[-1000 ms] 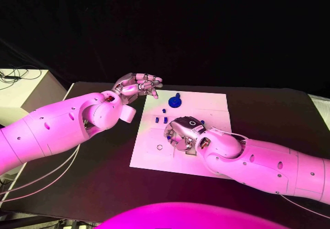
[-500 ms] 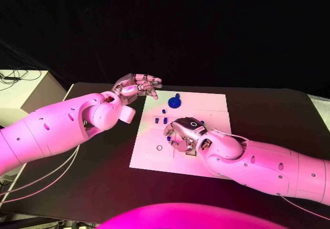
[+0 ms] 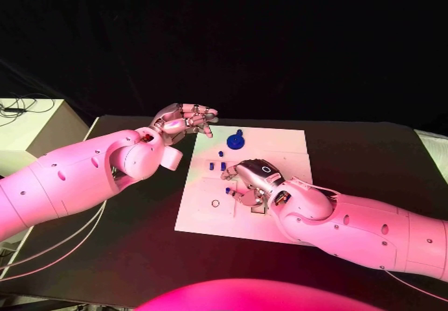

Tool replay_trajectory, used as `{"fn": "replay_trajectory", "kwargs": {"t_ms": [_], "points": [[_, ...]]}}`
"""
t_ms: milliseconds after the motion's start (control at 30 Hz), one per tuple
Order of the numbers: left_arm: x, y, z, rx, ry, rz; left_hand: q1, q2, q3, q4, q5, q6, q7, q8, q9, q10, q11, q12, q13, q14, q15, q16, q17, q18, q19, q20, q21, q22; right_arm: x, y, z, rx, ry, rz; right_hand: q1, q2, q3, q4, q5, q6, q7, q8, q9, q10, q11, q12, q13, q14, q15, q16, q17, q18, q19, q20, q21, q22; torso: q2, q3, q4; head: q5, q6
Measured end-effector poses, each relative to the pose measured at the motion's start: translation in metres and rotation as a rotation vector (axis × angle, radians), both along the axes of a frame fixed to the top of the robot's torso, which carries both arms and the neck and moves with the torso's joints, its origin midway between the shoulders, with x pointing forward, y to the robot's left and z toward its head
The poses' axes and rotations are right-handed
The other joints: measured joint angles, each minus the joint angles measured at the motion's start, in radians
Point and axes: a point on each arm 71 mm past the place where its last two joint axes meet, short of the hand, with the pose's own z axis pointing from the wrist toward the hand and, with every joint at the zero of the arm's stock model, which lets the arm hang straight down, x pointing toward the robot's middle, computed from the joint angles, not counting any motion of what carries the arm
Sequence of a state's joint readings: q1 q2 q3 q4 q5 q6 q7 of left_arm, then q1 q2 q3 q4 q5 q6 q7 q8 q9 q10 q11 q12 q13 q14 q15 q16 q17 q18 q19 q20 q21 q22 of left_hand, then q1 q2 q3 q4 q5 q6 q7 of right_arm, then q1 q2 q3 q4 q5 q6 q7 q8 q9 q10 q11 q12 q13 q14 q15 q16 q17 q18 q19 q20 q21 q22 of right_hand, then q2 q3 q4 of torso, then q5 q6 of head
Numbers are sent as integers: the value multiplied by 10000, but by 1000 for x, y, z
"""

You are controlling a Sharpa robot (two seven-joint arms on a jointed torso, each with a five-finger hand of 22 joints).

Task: Assemble the parts on the task board

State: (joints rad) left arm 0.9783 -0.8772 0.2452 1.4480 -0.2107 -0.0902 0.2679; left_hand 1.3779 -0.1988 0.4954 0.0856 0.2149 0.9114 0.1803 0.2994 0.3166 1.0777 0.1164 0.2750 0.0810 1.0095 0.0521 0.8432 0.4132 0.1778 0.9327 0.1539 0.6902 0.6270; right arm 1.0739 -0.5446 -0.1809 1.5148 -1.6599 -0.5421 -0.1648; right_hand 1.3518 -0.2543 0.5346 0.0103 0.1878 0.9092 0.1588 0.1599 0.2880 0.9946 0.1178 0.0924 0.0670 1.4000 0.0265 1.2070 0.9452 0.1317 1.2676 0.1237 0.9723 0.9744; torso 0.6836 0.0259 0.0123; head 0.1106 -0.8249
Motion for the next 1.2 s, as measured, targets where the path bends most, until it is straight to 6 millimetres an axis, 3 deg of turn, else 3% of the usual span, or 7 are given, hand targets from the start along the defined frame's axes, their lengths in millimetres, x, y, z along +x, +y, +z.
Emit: {"fn": "replay_trajectory", "kwargs": {"t_ms": [200,433,500,667,800,967,1200], "points": [[0,1,-1,10,23,15,0,0,0,0,0,0,0,0,0,0,0,0,0,0,0,0,0,0,0,0,0,0,-3,-14,8,425,38,-174,39,40,-163,109,0,0,0,0,0,59,-58,290,28,0,0,92,83,0,31,-19,60,171,-9,5,-3,-28,26],[0,2,-3,21,61,24,0,0,0,0,0,0,0,0,0,0,0,0,0,0,0,0,0,0,0,0,0,0,10,-47,34,677,136,-707,37,38,89,399,61,224,102,31,22,1008,-162,782,70,500,-157,678,730,-18,813,-123,1095,1162,-13,1,-18,-90,95],[0,2,-3,27,76,30,0,0,0,0,0,0,0,0,0,0,0,0,0,0,0,0,0,0,0,0,0,1,15,-59,42,551,251,-838,-127,-126,157,452,192,249,68,53,23,1149,-212,782,54,603,-193,829,944,-162,973,-150,1330,1393,-17,-1,-31,-103,115],[-1,2,-4,29,97,29,0,0,0,0,0,0,0,0,0,0,0,0,0,0,0,0,0,0,0,0,0,1,27,-80,56,-36,404,-1020,-291,-290,-6,568,368,179,-2,60,23,1112,-250,678,24,619,-209,933,1138,-162,1079,-182,1569,1675,-36,0,-83,-141,173],[-1,1,-5,19,120,10,0,0,0,0,0,0,0,0,0,0,0,0,0,0,0,0,0,0,0,0,0,1,36,-92,58,-519,532,-1139,-291,-290,-188,575,368,213,-37,60,27,1111,-251,622,24,618,-210,1060,1332,-320,1259,-217,1947,2019,-56,1,-109,-157,201],[-2,1,-6,20,148,8,0,0,0,0,0,0,0,0,1,0,0,0,0,0,0,0,0,-1,0,0,0,0,46,-105,55,-1099,648,-1344,-287,-285,-653,563,299,139,-110,60,35,908,-304,427,24,617,-211,1131,1400,-320,1323,-222,1955,2056,-58,7,-111,-171,230],[-2,2,-7,22,165,9,0,0,0,0,0,0,0,0,0,0,0,0,0,0,0,0,0,0,0,0,0,1,51,-105,51,-1718,651,-1297,148,15,-1263,658,154,116,-189,23,34,713,-252,329,40,615,-211,1197,1420,-320,1364,-181,1952,2142,-51,7,-118,-194,243]]}}
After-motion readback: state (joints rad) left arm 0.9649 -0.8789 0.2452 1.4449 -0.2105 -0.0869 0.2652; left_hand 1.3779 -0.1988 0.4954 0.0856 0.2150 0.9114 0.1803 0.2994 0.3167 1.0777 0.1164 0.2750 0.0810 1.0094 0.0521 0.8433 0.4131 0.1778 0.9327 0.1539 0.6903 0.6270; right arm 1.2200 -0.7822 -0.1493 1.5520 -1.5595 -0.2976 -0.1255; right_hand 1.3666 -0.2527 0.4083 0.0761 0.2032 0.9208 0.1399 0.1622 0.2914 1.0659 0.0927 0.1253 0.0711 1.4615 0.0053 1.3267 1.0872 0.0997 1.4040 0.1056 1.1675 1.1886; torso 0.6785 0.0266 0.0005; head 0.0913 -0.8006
